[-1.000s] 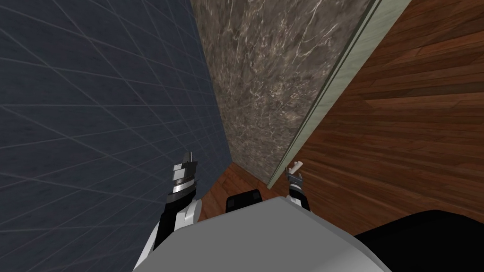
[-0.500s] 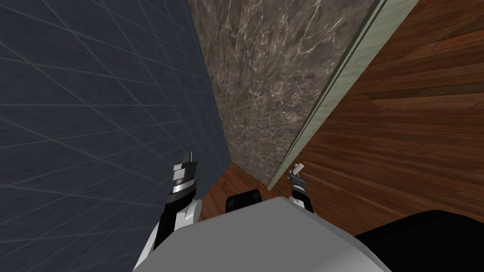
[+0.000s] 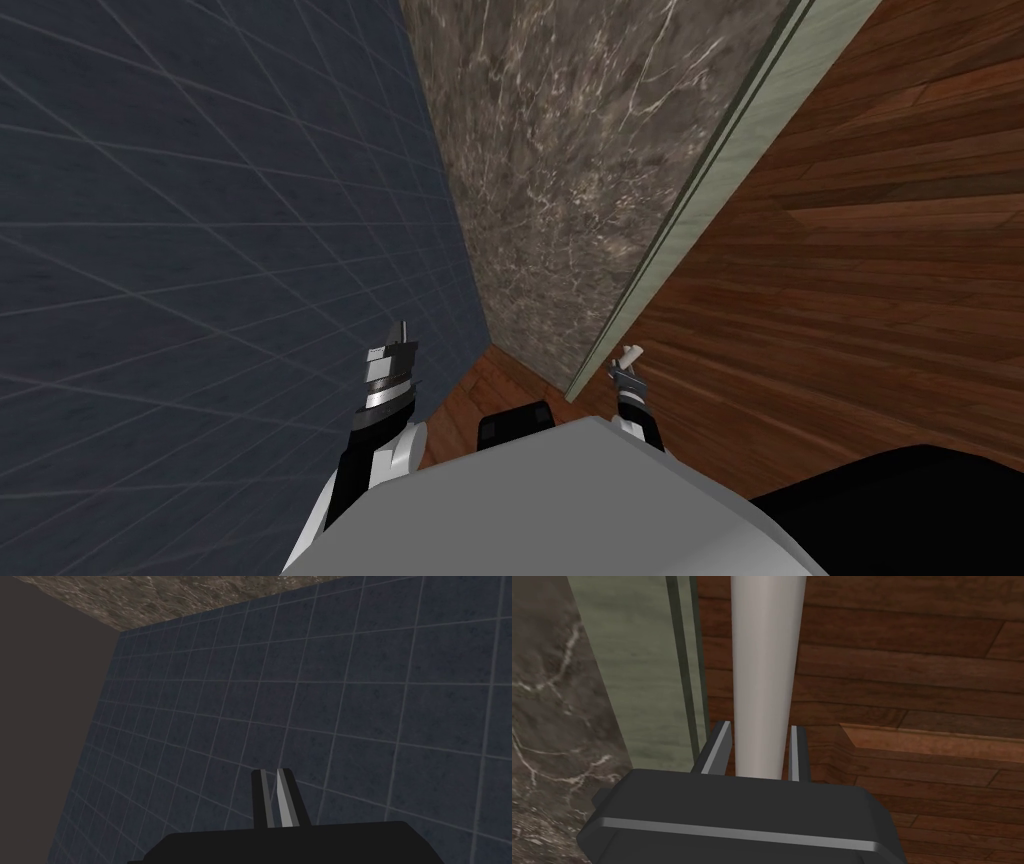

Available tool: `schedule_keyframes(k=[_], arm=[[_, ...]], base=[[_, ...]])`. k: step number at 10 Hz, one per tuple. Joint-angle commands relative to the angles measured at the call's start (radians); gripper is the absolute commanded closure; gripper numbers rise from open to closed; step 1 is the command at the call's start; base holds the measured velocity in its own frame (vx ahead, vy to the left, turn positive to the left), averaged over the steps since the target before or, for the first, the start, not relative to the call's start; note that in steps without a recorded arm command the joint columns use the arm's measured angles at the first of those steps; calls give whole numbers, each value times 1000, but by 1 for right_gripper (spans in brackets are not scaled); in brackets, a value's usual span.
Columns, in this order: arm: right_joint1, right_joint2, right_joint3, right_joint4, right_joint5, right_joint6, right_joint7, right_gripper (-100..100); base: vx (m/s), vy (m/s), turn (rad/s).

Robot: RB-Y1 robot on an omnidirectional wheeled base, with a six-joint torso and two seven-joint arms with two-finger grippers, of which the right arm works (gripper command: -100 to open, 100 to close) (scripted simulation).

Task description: Pull the door open

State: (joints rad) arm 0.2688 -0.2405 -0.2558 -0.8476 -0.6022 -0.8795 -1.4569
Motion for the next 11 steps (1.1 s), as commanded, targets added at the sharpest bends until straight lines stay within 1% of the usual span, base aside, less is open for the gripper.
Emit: schedule_keyframes(k=[1,4,8,9,10,11], arm=[[8,2,14,-13,7,7,-8,100],[20,-11,45,-30,24,13,-35,100],[43,-35,104,-63,56,23,-84,100],[47,-33,91,-74,49,29,-75,100],[59,-36,120,-84,67,24,-89,100],[64,-39,131,-87,74,20,-96,100]], base=[[-136,54,25],[-204,63,57],[-266,36,99],[-130,16,33],[-195,17,90],[-260,16,91]])
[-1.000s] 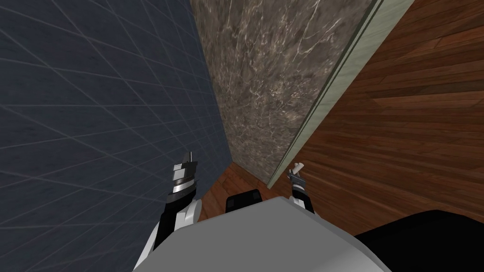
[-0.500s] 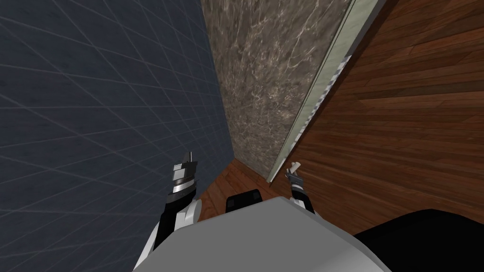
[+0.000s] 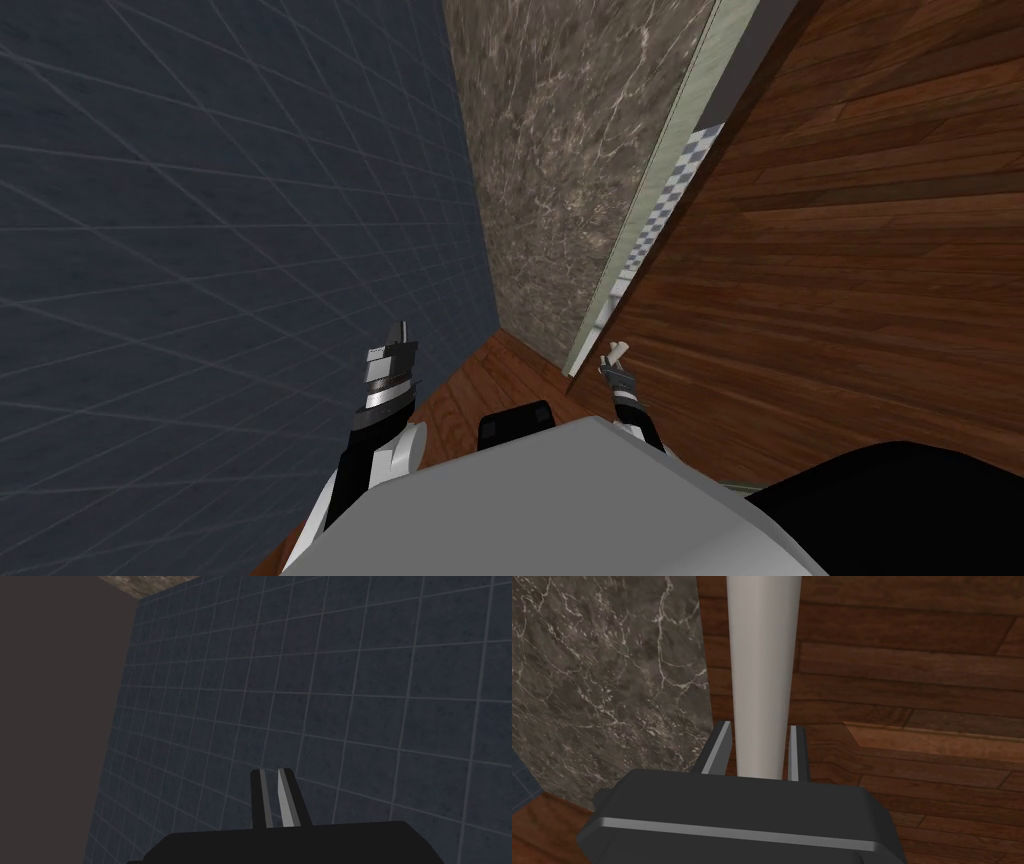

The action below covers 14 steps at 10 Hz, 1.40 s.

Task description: Pull the door open

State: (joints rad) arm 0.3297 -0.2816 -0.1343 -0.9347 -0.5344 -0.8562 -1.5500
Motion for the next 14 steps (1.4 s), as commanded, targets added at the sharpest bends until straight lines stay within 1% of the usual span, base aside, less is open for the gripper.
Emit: schedule_keyframes(k=[1,4,5,6,7,9,13,14], arm=[[8,-2,21,-5,14,-7,-10,100],[28,-14,66,-21,43,-23,-37,100],[32,-16,74,-23,48,-26,-42,100],[29,-14,69,-26,45,-21,-36,100],[40,-18,91,-31,59,-29,-48,100],[50,-26,111,-38,74,-39,-60,100],[77,-47,166,-58,112,-67,-93,100],[70,-44,158,-54,107,-64,-88,100]], base=[[-219,-4,66],[-248,26,69],[-213,10,58],[-93,16,26],[-147,2,61],[-227,3,59],[-257,7,62],[-114,15,18]])
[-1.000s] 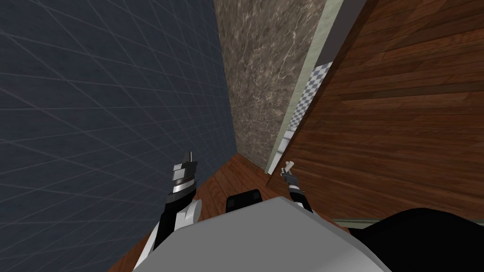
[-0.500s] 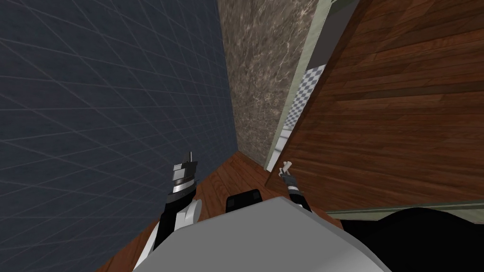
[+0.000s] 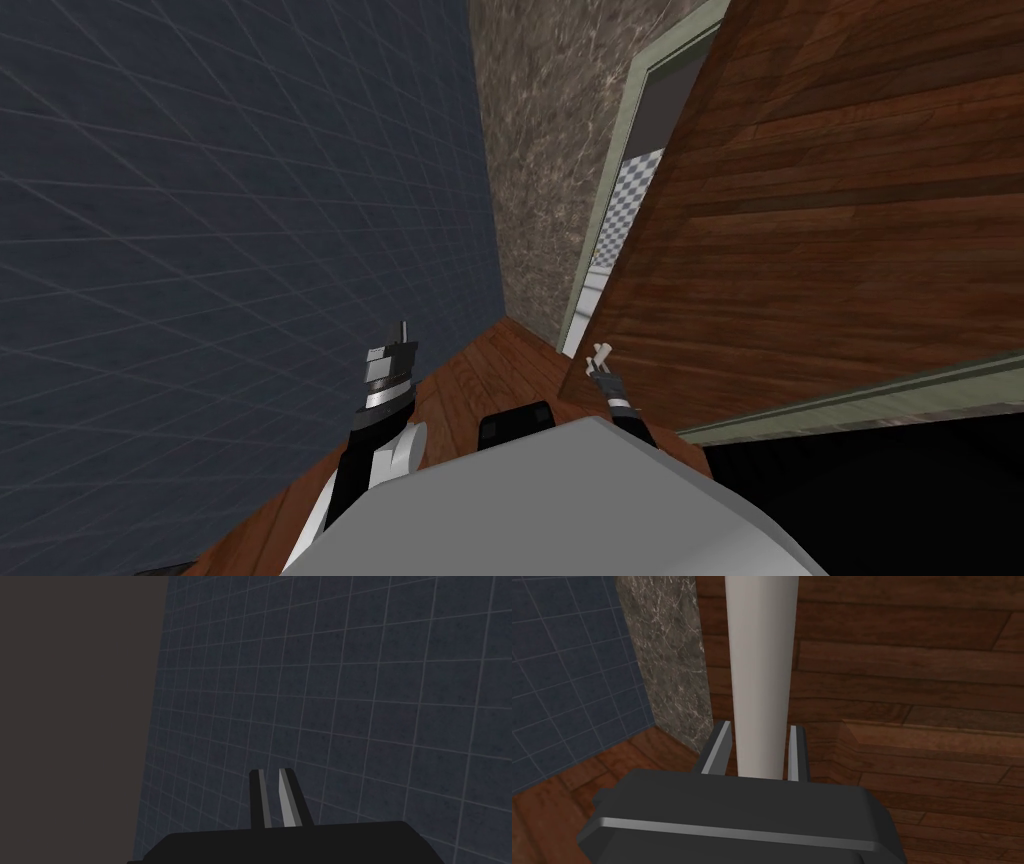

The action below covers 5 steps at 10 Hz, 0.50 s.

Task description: Pull the door open

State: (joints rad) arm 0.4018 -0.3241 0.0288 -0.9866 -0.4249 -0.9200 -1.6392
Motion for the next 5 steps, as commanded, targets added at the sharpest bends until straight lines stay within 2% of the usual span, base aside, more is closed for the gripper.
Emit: schedule_keyframes(k=[1,5], arm=[[8,-7,15,-5,12,-11,-9,100],[33,-29,61,-18,46,-42,-36,100]], base=[[-126,3,43],[-199,-27,57]])
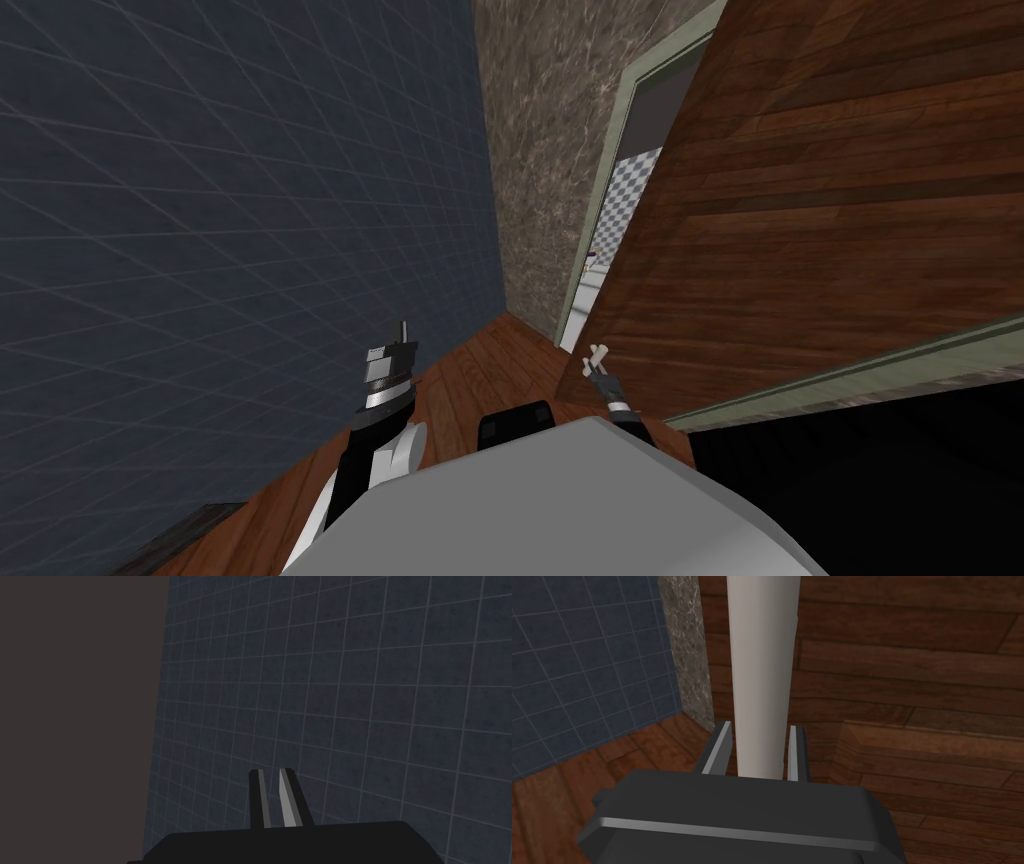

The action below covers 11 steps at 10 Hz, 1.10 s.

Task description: Pull the door open

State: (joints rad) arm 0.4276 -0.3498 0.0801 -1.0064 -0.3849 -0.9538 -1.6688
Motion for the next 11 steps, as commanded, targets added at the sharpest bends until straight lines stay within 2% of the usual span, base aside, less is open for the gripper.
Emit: schedule_keyframes(k=[1,3,4,11], arm=[[13,-9,20,-1,15,-15,-13,100],[24,-18,40,-7,30,-29,-24,100],[16,-16,34,-4,26,-24,-22,100],[38,-62,88,26,70,-98,-78,100]], base=[[-228,-45,50],[-220,-19,47],[-106,-5,20],[-191,-27,95]])
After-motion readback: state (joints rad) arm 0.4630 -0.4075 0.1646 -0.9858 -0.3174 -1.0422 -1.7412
